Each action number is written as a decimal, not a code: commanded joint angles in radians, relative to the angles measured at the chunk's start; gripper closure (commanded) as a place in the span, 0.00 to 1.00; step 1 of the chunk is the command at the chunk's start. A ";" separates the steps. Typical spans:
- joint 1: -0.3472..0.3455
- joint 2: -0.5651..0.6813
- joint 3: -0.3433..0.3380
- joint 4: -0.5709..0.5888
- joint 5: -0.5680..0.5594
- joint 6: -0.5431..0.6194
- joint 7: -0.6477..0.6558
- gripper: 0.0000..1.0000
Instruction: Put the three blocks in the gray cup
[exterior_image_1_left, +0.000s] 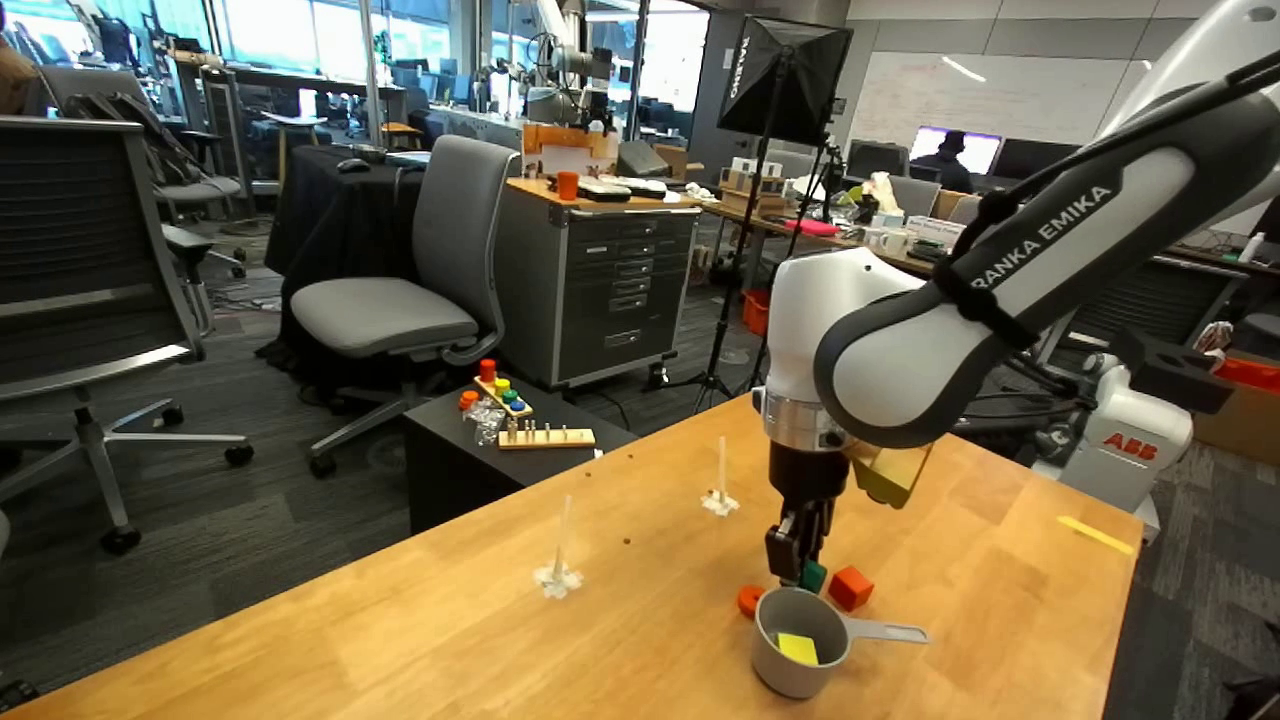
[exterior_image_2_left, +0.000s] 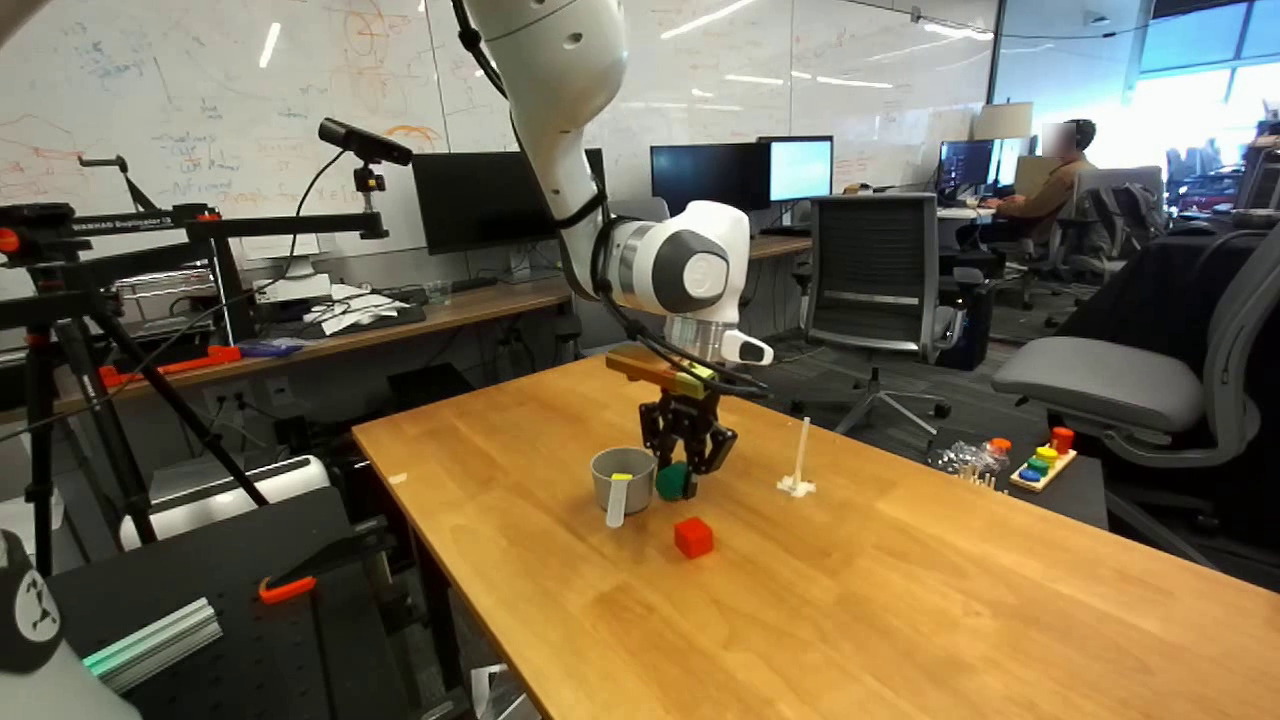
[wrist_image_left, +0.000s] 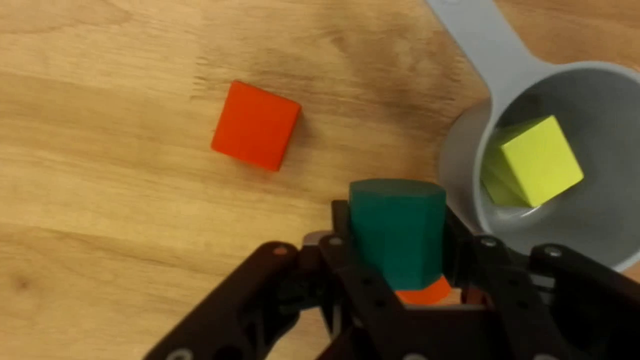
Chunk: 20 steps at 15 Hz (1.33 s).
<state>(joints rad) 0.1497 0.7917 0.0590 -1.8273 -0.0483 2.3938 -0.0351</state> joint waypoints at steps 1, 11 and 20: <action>0.031 -0.092 -0.001 -0.092 -0.041 0.040 0.021 0.83; 0.071 -0.177 0.001 -0.164 -0.097 0.059 0.038 0.83; 0.124 -0.183 0.012 -0.245 -0.136 0.075 0.049 0.83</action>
<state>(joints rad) 0.2585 0.6494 0.0626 -2.0180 -0.1523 2.4442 -0.0129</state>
